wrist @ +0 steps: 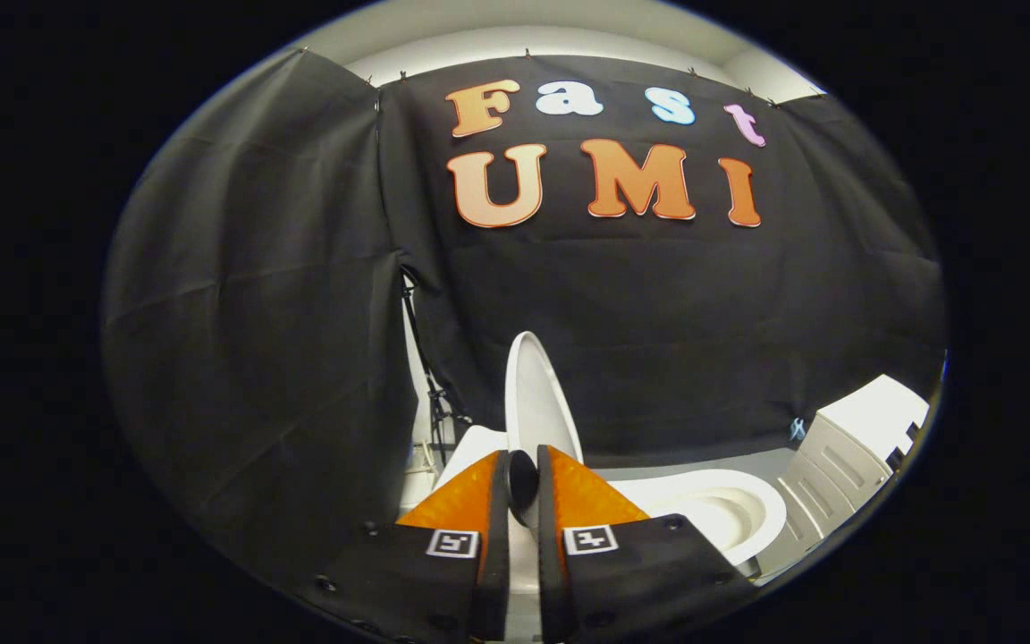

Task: Open the toilet lid.

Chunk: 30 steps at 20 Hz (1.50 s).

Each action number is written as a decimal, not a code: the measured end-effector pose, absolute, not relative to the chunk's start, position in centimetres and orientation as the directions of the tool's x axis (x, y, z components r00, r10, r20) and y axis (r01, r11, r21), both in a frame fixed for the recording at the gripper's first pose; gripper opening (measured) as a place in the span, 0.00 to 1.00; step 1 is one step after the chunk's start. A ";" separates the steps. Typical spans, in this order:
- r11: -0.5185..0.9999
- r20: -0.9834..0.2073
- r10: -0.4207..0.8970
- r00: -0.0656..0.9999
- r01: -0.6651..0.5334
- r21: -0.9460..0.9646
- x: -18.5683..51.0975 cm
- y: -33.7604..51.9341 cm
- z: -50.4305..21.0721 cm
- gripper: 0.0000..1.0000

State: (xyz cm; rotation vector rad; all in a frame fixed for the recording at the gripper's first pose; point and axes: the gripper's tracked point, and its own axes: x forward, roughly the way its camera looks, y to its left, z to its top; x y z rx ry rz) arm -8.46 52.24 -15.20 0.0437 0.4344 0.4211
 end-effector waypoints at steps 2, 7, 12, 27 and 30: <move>0.919 -0.445 0.391 0.806 -0.365 0.146 -8.4 51.2 -16.8 0.36; 0.925 -0.374 0.381 0.846 -0.351 0.148 -7.0 49.7 -13.6 0.61; 0.912 -0.328 0.410 0.851 -0.373 0.173 -6.8 48.8 -11.0 0.92; 0.965 -0.209 0.257 0.944 -0.240 0.103 -2.4 36.2 -3.7 0.99; 0.971 -0.196 0.230 0.953 -0.213 0.106 -1.7 33.2 -2.7 0.98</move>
